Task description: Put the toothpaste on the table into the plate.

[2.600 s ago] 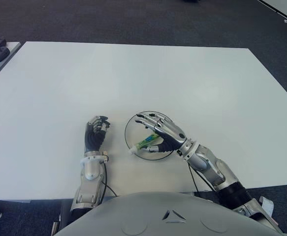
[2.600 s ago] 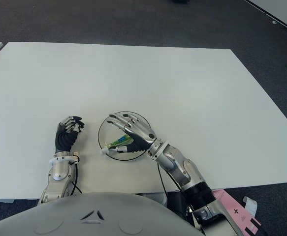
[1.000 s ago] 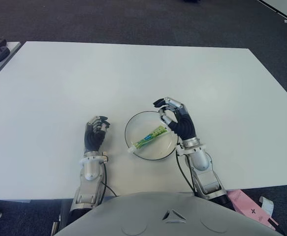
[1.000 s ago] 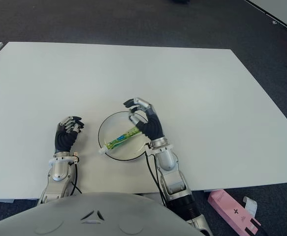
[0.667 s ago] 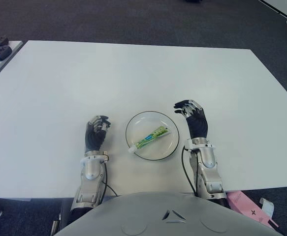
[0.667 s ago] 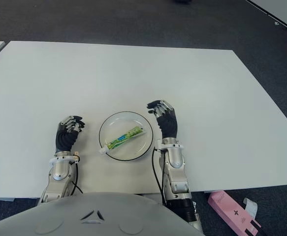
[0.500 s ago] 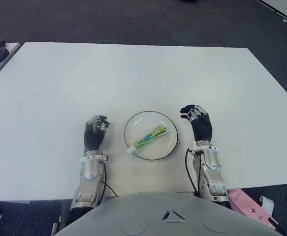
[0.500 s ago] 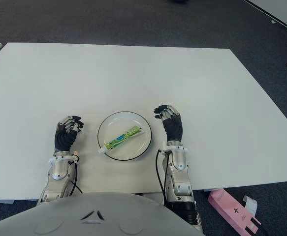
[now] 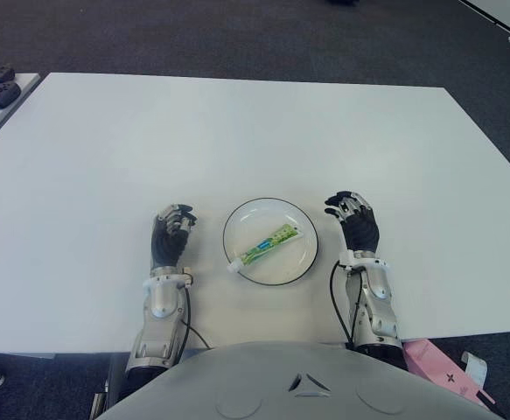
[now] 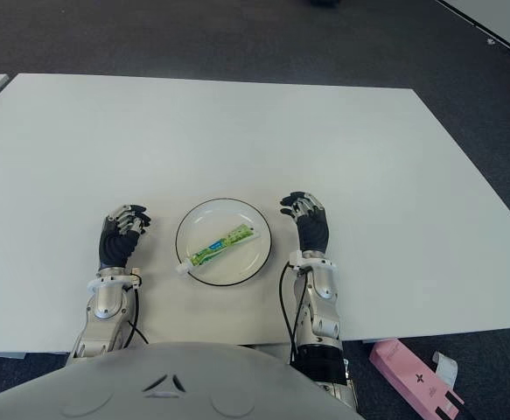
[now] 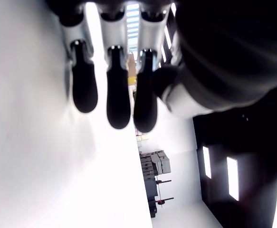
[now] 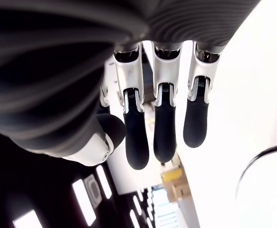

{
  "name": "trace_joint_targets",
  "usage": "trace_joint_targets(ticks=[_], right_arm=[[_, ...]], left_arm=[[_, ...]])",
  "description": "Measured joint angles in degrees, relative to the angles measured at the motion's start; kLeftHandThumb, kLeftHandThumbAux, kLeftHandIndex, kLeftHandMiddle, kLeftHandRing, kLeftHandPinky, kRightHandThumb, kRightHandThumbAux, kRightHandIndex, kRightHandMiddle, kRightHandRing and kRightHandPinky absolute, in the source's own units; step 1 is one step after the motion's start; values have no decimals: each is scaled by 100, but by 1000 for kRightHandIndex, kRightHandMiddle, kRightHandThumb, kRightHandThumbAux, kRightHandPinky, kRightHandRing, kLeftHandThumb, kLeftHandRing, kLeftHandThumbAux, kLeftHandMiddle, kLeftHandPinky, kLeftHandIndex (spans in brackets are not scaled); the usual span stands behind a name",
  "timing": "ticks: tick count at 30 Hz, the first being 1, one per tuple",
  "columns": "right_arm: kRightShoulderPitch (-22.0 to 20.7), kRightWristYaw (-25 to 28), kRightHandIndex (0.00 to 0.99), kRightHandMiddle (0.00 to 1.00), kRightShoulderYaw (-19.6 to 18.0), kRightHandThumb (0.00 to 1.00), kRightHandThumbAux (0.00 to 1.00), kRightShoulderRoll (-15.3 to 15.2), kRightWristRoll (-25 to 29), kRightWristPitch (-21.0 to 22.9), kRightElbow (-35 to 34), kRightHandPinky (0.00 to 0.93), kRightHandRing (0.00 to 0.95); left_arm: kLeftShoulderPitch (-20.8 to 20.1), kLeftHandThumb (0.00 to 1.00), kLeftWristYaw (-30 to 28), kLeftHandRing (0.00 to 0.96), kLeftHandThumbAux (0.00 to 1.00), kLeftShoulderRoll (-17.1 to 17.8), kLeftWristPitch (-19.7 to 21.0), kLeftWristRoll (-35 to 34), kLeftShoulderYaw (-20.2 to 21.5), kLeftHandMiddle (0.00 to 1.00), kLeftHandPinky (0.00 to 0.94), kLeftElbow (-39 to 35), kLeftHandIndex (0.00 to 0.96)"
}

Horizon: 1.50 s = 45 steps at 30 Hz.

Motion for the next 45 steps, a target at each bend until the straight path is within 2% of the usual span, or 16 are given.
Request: trace_joint_targets(ticks=[7,17,23,33,45], right_arm=[[-69,-124,432,569,-192,699,724,45,-145,-228,294,514,529],[-92,-185,432,574,-160,704,722,101,-436,-451,471,522,537],[-89,-236,432,575,-132,706,722,103,-474,-423,467,523,539],[-28,-430,432,578,-83,708,722,103,-583,-130,307,523,543],[54,-608,431,557,-23,709,723,102,-736,-54,220,534,542]], left_arm=[[-6,705,0,539,720,11,-3,-30,14,538,541,-3,430],[-38,703,-2,528,721,61,-54,-78,17,525,533,59,429],[-49,704,-3,527,721,76,-63,-102,17,524,535,65,429],[-37,705,-3,529,721,96,-112,-96,18,529,539,59,430],[-12,704,-3,531,721,110,-122,-96,12,528,532,16,430]])
